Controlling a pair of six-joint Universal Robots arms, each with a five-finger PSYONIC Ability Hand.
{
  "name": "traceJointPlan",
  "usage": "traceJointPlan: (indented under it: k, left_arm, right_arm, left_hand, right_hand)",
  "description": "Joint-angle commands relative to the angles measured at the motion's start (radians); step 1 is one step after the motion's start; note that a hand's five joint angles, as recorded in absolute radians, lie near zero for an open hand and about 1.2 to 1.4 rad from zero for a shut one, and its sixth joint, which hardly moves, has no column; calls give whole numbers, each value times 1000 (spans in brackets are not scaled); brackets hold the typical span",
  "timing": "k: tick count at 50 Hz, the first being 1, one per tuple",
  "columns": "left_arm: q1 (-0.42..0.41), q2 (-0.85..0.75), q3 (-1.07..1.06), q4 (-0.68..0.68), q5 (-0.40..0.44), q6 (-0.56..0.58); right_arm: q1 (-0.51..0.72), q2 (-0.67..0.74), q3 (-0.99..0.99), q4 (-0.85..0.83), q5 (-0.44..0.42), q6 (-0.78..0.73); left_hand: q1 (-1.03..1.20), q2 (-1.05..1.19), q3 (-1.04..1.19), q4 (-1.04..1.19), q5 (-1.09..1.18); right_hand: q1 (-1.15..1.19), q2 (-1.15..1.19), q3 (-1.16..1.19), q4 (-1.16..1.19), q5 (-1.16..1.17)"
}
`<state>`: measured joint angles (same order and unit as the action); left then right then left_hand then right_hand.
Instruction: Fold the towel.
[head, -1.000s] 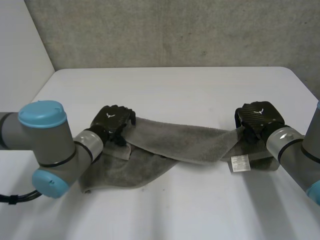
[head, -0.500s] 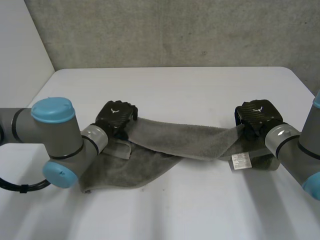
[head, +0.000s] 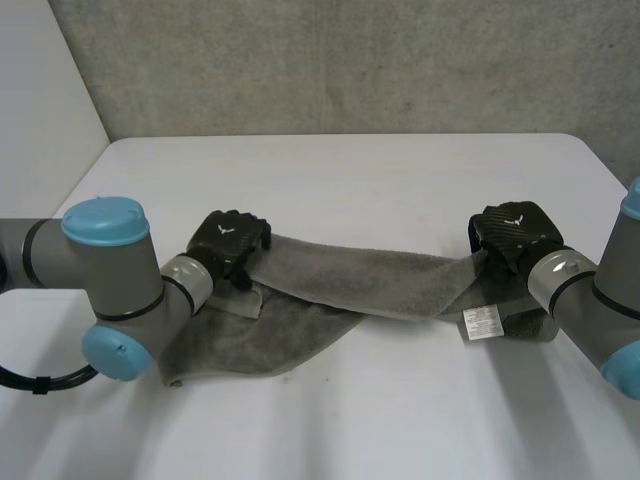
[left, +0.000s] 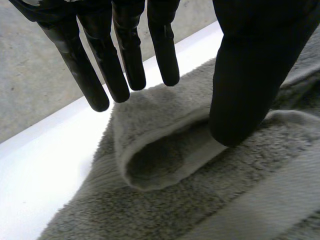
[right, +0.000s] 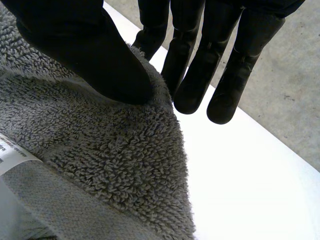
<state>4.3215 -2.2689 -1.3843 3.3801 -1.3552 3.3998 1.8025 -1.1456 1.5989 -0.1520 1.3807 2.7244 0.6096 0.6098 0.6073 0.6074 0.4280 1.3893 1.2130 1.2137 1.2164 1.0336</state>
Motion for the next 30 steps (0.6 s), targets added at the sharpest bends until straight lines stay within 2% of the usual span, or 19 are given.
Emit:
traceJointPlan:
  k: [1, 9, 11, 16, 23, 26, 28, 29, 30]
  left_arm:
    - [3, -28, 47, 28, -41, 3]
    - [9, -75, 108, 36, -42, 79]
    - [9, -89, 126, 36, -41, 116]
    - [9, -121, 165, 36, -39, 131]
    - [9, -164, 284, 38, -41, 131]
    - [15, -161, 402, 41, -41, 130]
    - [21, -153, 467, 42, -42, 128]
    - [27, -137, 535, 51, -45, 124]
    - [27, -103, 598, 70, -57, 115]
  right_arm:
    - [0, 18, -19, 0, 0, 0]
    - [5, 47, -68, 8, 1, -21]
    - [11, 64, -91, 8, 1, -37]
    - [14, 108, -154, 6, 3, -51]
    - [15, 168, -272, -8, 3, -51]
    - [25, 187, -370, -60, 6, -51]
    - [29, 178, -451, -221, 6, -34]
    - [29, 178, -452, -222, 6, -34]
    - [31, 162, -471, -338, 8, -28]
  left_hand:
    - [253, 253, 255, 255, 260]
    - [358, 358, 361, 361, 365]
    - [580, 580, 583, 583, 588]
    - [786, 786, 789, 789, 793]
    - [787, 786, 789, 789, 794]
    - [787, 786, 789, 789, 794]
    - [787, 786, 789, 789, 794]
    - [787, 786, 789, 789, 794]
    - [787, 786, 789, 789, 794]
  right_hand:
    - [7, 183, 183, 180, 188]
    - [7, 183, 183, 180, 188]
    - [7, 183, 183, 180, 188]
    - [7, 183, 183, 180, 188]
    - [7, 183, 183, 180, 188]
    - [7, 183, 183, 180, 188]
    - [7, 183, 183, 180, 188]
    - [7, 183, 183, 180, 188]
    - [7, 183, 183, 180, 188]
